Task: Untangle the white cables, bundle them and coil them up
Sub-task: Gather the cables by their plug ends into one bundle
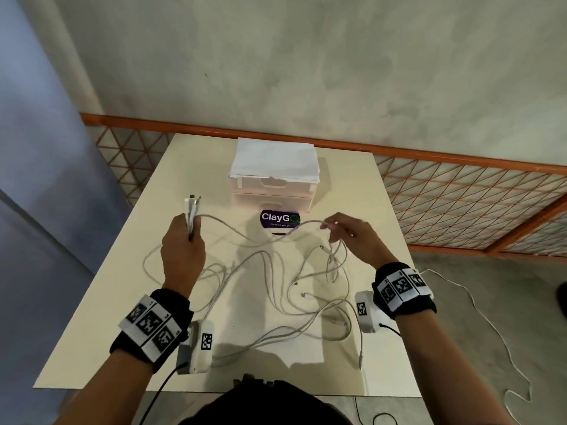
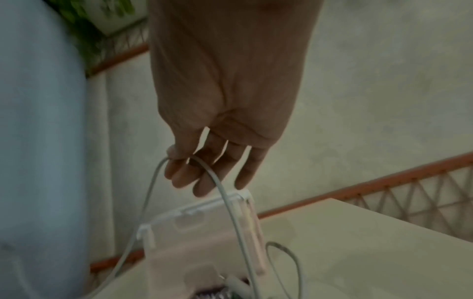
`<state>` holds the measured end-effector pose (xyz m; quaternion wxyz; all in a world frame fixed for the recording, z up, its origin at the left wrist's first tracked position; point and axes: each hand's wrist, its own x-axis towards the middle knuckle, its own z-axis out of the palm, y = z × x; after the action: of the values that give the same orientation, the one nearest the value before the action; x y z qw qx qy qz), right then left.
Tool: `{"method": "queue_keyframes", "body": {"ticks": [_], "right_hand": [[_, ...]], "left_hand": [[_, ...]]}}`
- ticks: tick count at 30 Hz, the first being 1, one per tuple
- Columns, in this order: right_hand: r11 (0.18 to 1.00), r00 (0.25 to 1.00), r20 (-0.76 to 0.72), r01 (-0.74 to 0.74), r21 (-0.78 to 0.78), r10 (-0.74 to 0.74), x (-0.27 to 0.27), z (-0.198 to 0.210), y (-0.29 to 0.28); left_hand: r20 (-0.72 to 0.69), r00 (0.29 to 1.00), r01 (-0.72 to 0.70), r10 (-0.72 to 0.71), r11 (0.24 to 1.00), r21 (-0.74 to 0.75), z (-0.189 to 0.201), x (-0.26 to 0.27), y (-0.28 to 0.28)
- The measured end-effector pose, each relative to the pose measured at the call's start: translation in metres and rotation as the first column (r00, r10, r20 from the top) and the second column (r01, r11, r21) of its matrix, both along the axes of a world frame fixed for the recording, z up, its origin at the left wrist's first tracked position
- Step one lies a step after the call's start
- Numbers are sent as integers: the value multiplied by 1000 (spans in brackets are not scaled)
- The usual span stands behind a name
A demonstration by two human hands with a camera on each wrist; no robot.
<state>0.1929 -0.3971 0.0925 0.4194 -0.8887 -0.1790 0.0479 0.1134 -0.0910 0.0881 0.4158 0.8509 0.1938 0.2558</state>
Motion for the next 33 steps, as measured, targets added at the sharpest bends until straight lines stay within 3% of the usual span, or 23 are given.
{"method": "queue_keyframes", "body": {"ticks": [2,4,7,9,12,17,20,23,25,28,30,33], "right_hand": [[996,996,28,-80,32,79,-2,23,15],[986,988,-21,-154,63,156,-8,41,35],[966,974,0,-224,125,226,-20,61,60],[956,972,6,-234,179,236,-24,65,65],[960,974,-40,-213,183,224,-24,56,57],[954,973,-153,-205,-220,174,-14,-3,21],[967,983,-155,-127,-219,94,-12,-29,6],[999,994,-105,-31,-31,28,-12,-24,5],[999,992,-119,-37,-27,34,-12,-15,-5],[958,948,-317,-128,-258,41,-12,-19,-37],[894,867,-497,-207,-397,-20,-19,-32,-54],[773,810,-555,-227,-593,-188,-37,-55,-67]], "left_hand": [[40,995,85,-86,996,32,6,0,-13],[93,957,279,-276,960,-22,11,2,-28],[100,814,580,-572,795,-180,14,0,-52],[39,785,610,-618,760,-226,11,-2,-61],[4,799,599,-602,795,-94,2,1,-56],[79,862,487,-501,860,149,-2,4,-30],[-18,848,525,-530,834,168,-3,0,-17],[-224,743,648,-631,762,3,-3,-4,-15],[-334,629,681,-702,705,-198,-4,-4,-13],[-453,350,734,-820,540,-411,-4,-9,-11],[-485,232,739,-843,477,-476,-6,-13,-12],[-510,69,701,-857,406,-587,-4,-18,-16]]}}
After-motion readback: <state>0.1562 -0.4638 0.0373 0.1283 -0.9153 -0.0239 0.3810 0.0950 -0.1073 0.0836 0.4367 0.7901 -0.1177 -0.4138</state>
